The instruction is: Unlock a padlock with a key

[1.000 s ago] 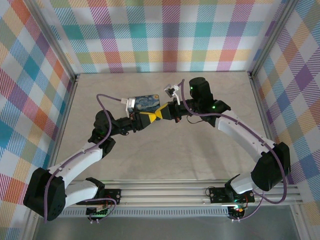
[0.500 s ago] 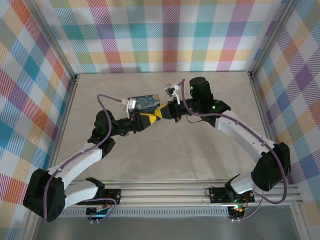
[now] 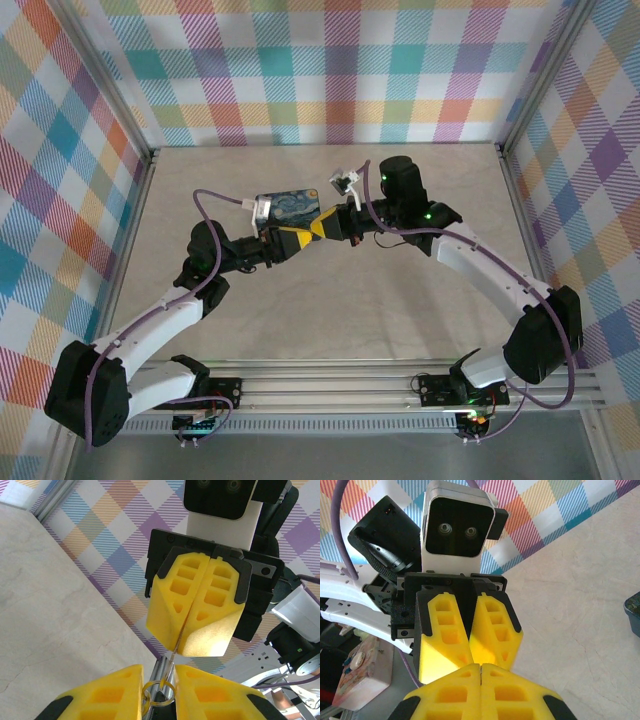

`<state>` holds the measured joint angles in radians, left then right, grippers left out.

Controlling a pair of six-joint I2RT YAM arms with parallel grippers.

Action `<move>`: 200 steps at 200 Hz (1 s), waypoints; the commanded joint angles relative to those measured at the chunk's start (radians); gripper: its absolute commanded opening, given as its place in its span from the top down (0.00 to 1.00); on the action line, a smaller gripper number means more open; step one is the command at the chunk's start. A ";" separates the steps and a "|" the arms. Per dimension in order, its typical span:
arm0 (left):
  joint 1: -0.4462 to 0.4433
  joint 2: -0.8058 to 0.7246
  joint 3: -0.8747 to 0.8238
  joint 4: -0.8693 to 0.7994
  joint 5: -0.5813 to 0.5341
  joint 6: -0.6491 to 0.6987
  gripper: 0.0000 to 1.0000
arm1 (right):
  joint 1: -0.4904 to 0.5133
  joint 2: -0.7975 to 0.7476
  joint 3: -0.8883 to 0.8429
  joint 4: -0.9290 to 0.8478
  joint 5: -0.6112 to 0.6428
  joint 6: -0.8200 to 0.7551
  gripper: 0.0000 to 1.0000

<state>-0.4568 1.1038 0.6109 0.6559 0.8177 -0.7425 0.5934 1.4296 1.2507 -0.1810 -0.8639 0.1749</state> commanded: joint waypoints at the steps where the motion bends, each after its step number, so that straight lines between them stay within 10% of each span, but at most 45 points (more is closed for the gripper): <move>1: -0.008 -0.022 0.005 0.007 0.002 0.018 0.82 | -0.003 -0.029 -0.014 0.018 -0.003 0.001 1.00; 90: -0.007 -0.022 0.004 -0.007 0.002 0.024 0.76 | -0.006 -0.040 -0.031 0.055 0.017 0.018 1.00; 181: -0.008 -0.048 0.006 -0.055 -0.014 0.074 1.00 | -0.006 -0.024 -0.045 0.094 -0.020 0.062 1.00; 200: -0.002 -0.087 0.010 -0.145 -0.042 0.134 1.00 | -0.006 -0.025 -0.048 0.094 -0.001 0.076 0.80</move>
<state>-0.4576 1.0760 0.6113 0.6014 0.8093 -0.6933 0.5888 1.4166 1.2095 -0.1280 -0.8516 0.2310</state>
